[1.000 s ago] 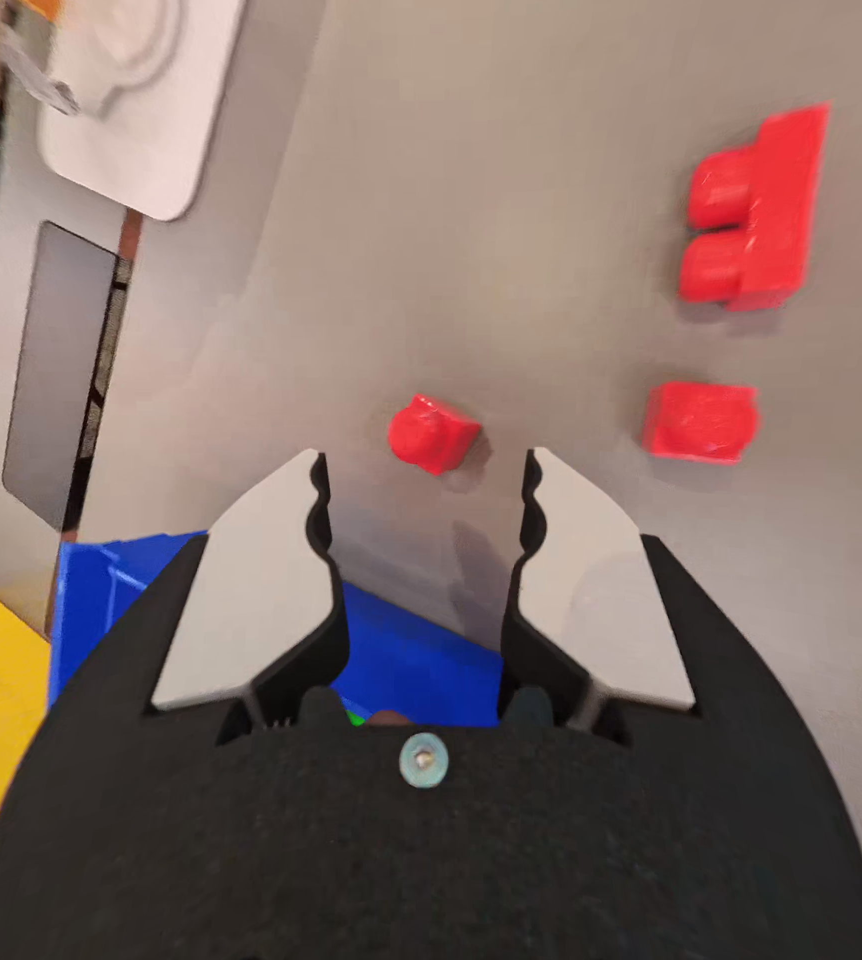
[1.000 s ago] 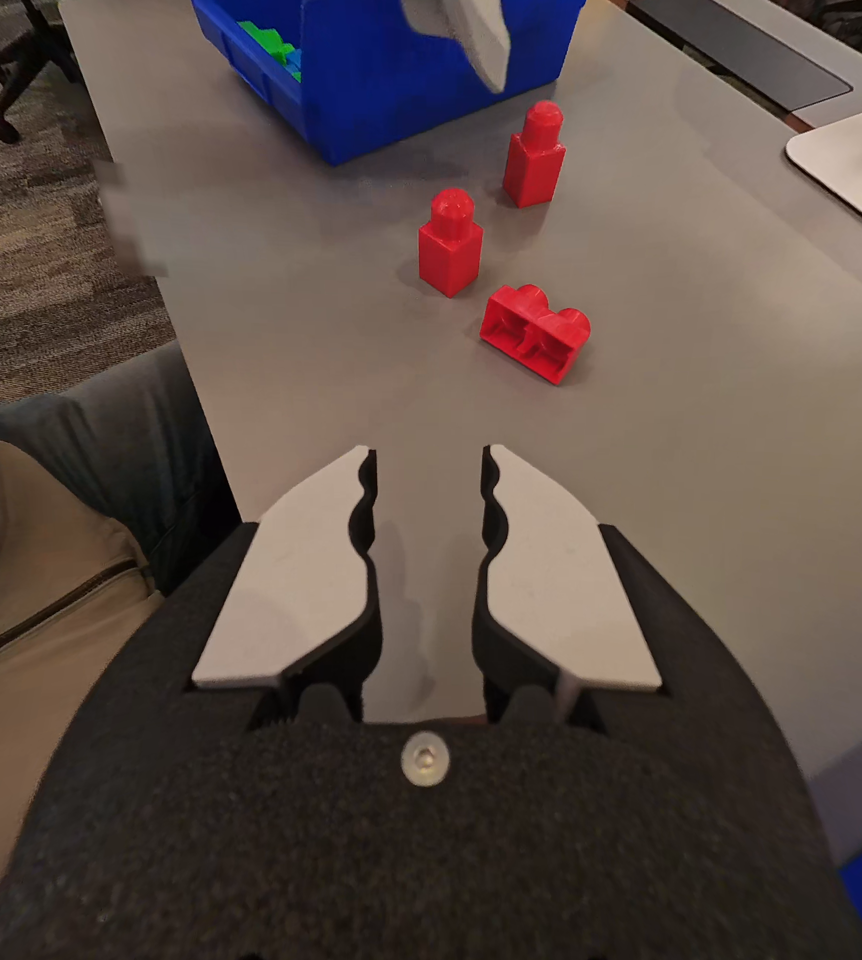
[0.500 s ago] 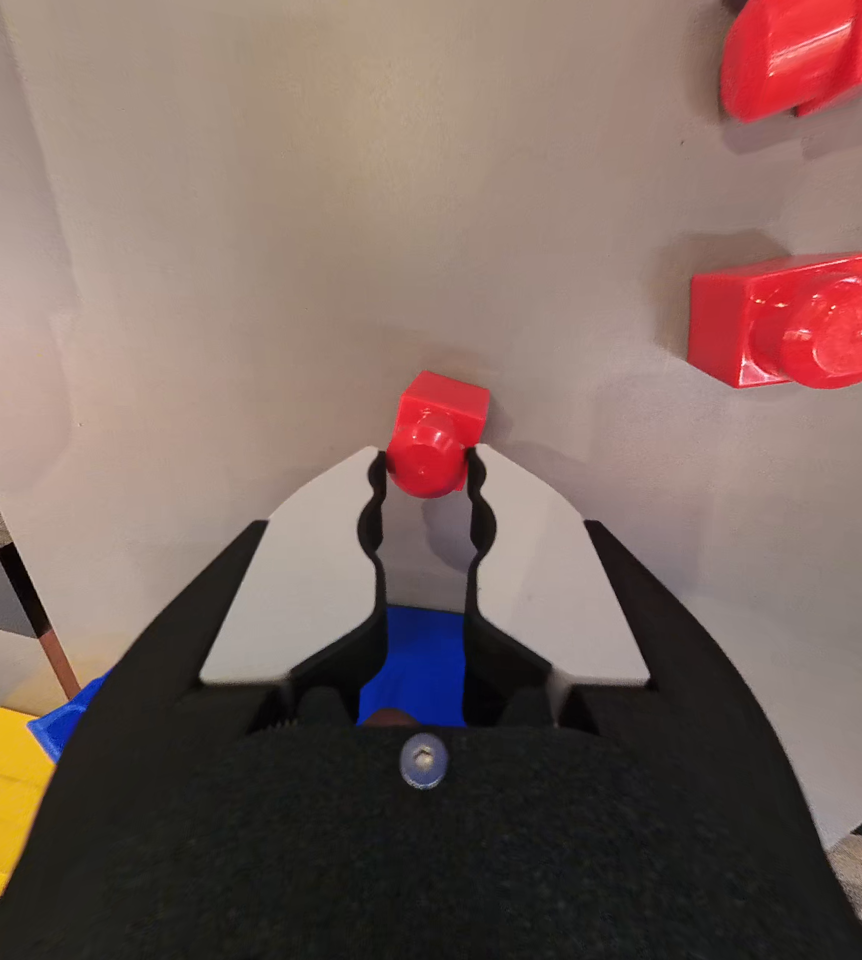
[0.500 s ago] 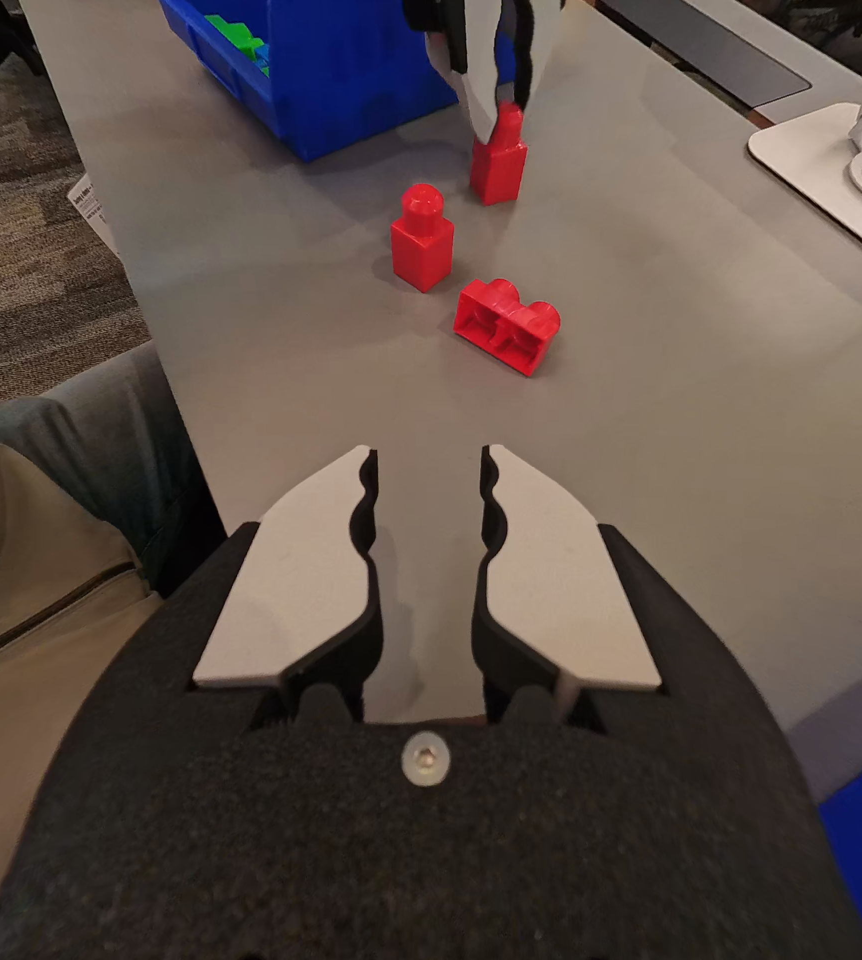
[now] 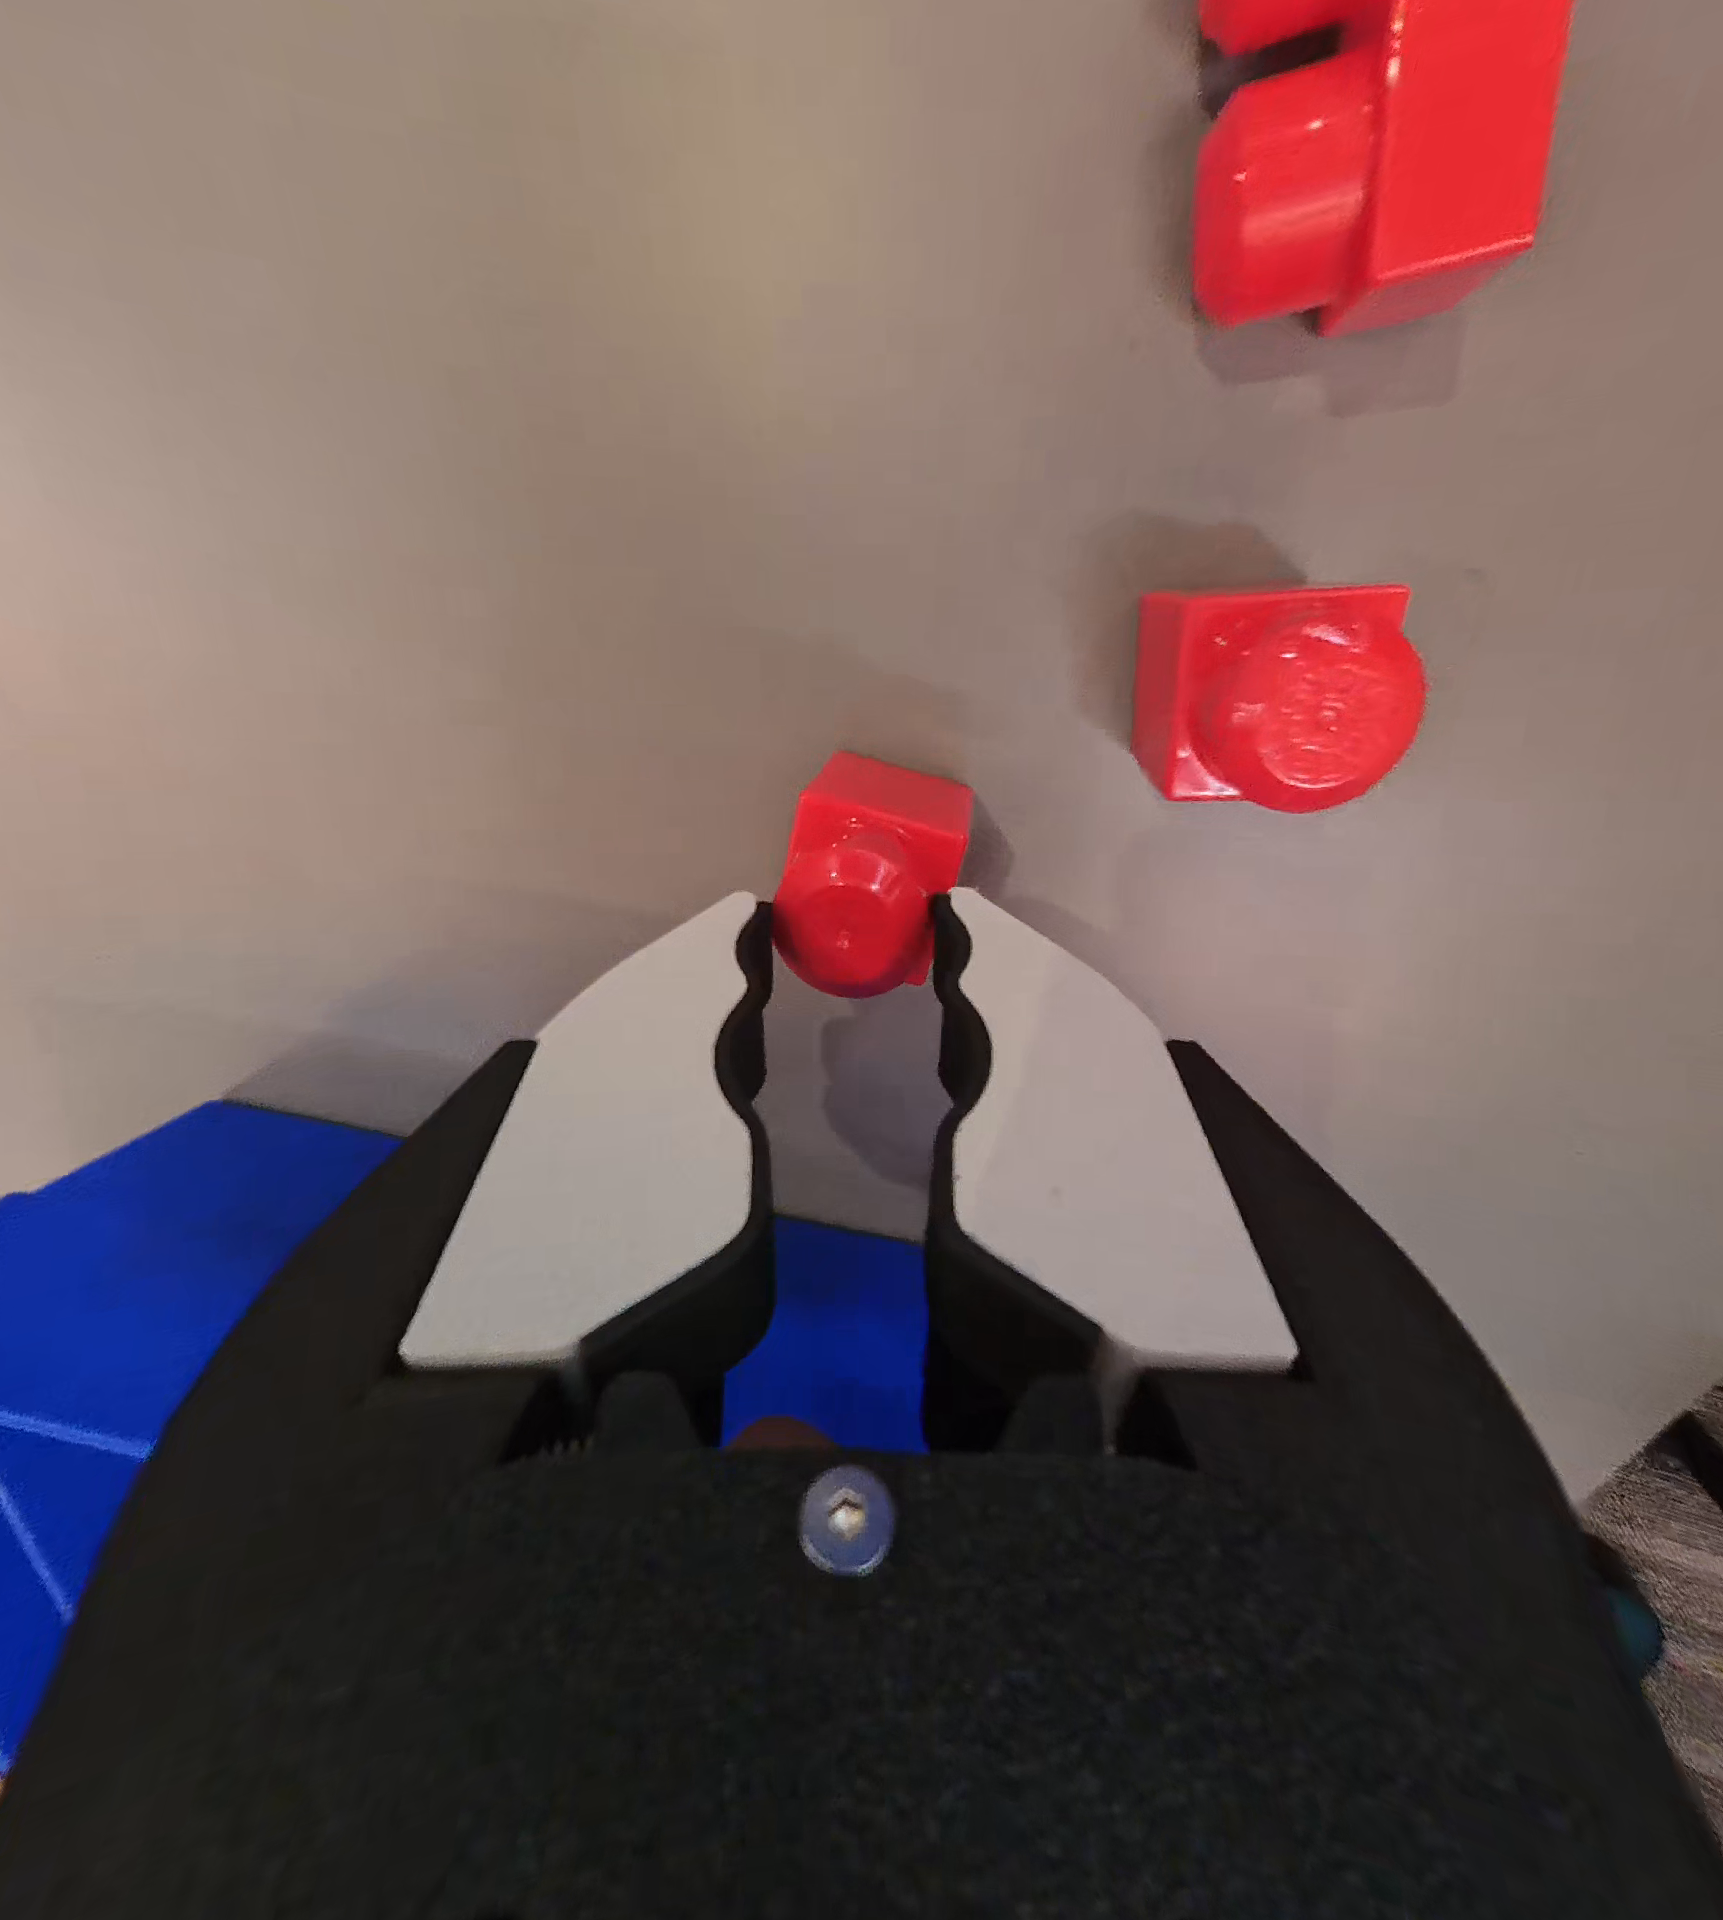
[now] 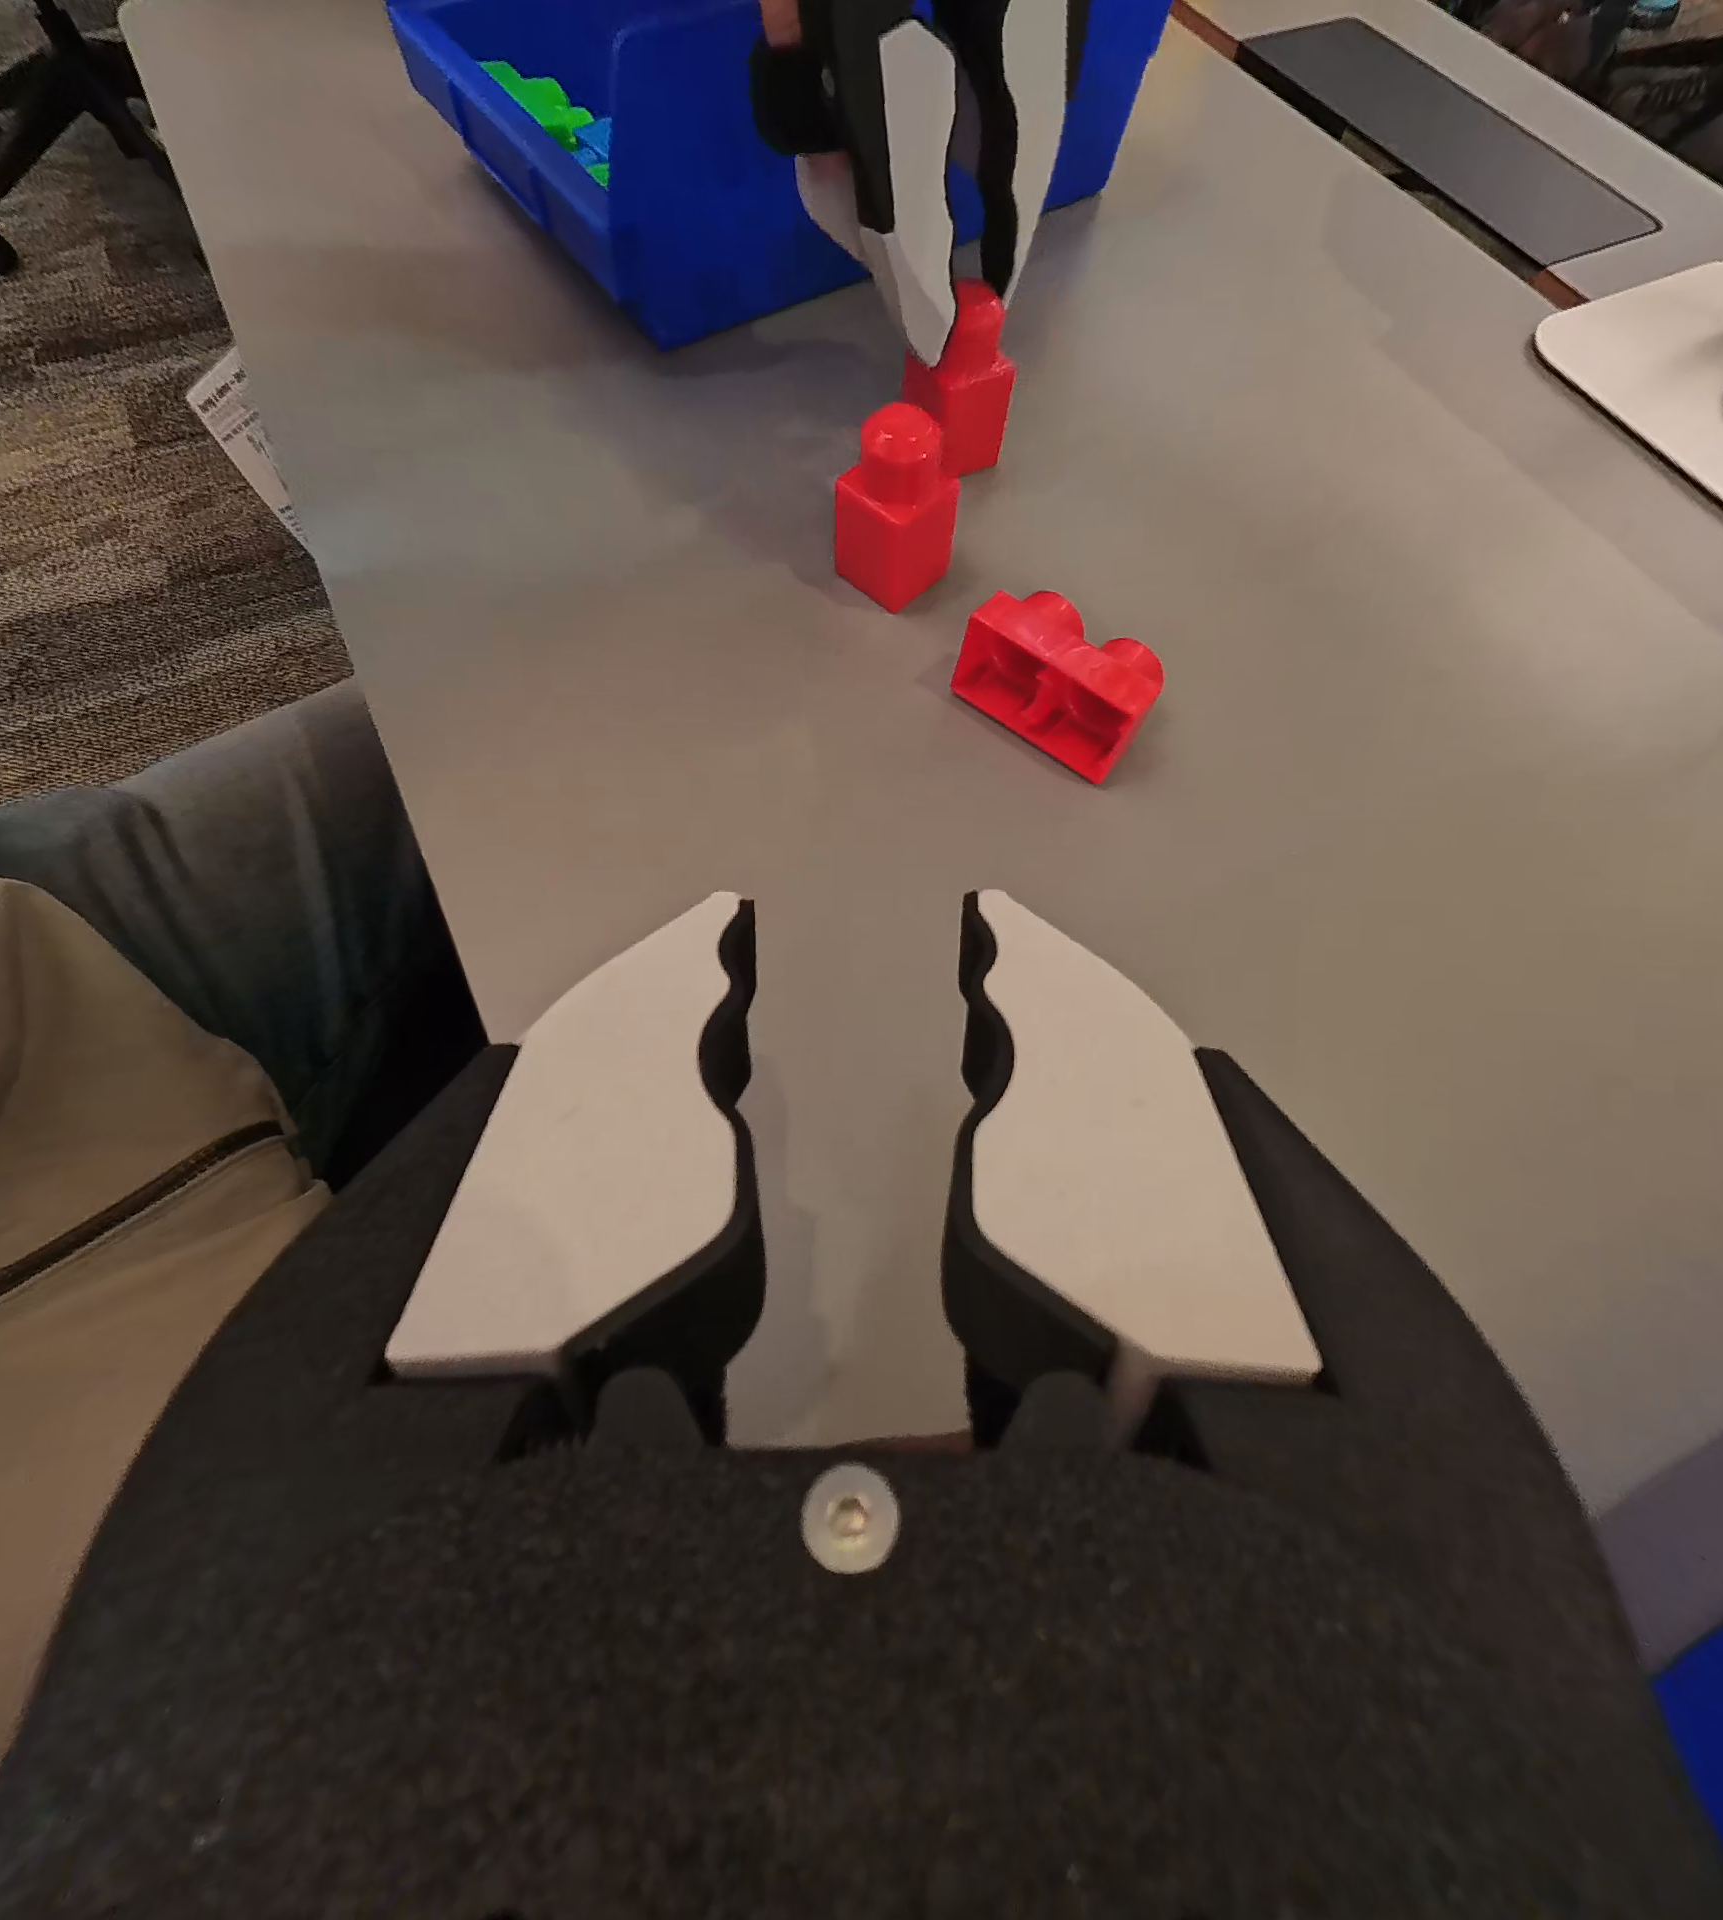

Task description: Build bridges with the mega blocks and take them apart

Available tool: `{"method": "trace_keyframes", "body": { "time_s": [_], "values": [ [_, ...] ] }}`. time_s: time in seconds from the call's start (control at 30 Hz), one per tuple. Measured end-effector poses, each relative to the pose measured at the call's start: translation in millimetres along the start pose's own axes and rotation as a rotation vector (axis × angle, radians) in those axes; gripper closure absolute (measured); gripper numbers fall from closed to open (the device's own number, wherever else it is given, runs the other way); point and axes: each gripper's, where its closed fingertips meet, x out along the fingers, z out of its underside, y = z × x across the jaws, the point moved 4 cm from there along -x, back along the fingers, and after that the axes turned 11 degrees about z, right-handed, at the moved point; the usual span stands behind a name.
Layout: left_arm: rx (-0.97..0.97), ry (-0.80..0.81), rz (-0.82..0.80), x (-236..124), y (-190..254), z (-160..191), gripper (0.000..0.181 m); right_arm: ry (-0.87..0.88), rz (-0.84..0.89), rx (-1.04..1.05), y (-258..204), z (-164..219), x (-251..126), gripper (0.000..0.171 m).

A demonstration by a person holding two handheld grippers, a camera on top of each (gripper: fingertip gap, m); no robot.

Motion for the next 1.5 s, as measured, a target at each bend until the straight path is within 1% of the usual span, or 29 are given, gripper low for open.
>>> {"method": "trace_keyframes", "body": {
  "time_s": [0.2,0.33,0.47,0.6,0.7,0.83,0.87,0.93,1.0,1.1,1.13,1.2,1.27,1.37,1.43,1.47,1.5],
  "values": [
    [-0.008,0.001,0.063,4,20,-3,0.152,0.010,0.005,-0.020,-6,-5,-5,0.134],
    [-0.012,0.021,0.139,6,37,-7,0.140,0.021,0.011,-0.026,-6,-9,-9,0.134],
    [-0.032,0.069,0.209,8,51,-12,0.137,0.025,0.011,-0.029,-7,-10,-11,0.134],
    [-0.040,0.089,0.222,6,57,-12,0.134,0.026,0.009,-0.032,-8,-10,-11,0.134],
    [-0.065,0.151,0.282,3,67,-15,0.134,0.027,0.009,-0.031,-8,-10,-11,0.134],
    [-0.078,0.212,0.282,2,75,-16,0.128,0.025,0.008,-0.030,-7,-9,-10,0.134],
    [-0.084,0.237,0.271,0,76,-17,0.127,0.024,0.009,-0.029,-7,-9,-9,0.134],
    [-0.097,0.276,0.195,-7,73,-14,0.125,0.020,0.011,-0.026,-7,-8,-8,0.134],
    [-0.130,0.345,0.063,-22,67,-9,0.124,0.017,0.011,-0.026,-7,-7,-7,0.133],
    [-0.169,0.430,-0.152,-41,69,4,0.121,0.017,0.011,-0.029,-8,-7,-6,0.133],
    [-0.174,0.456,-0.208,-44,74,8,0.117,0.014,0.011,-0.030,-8,-7,-6,0.133],
    [-0.204,0.507,-0.292,-44,86,13,0.116,0.012,0.011,-0.030,-7,-6,-4,0.133],
    [-0.265,0.521,-0.317,-34,99,20,0.111,0.006,0.007,-0.026,-7,-4,-2,0.133],
    [-0.399,0.576,-0.333,-14,112,24,0.112,-0.002,0.002,-0.028,-9,-3,1,0.133],
    [-0.526,0.623,-0.328,-2,117,25,0.112,-0.005,-0.001,-0.032,-10,-3,2,0.133],
    [-0.591,0.652,-0.304,3,120,23,0.110,-0.003,-0.003,-0.033,-11,-3,2,0.133],
    [-0.682,0.698,-0.319,5,119,22,0.105,-0.003,-0.005,-0.033,-11,-3,2,0.134]
  ]
}}
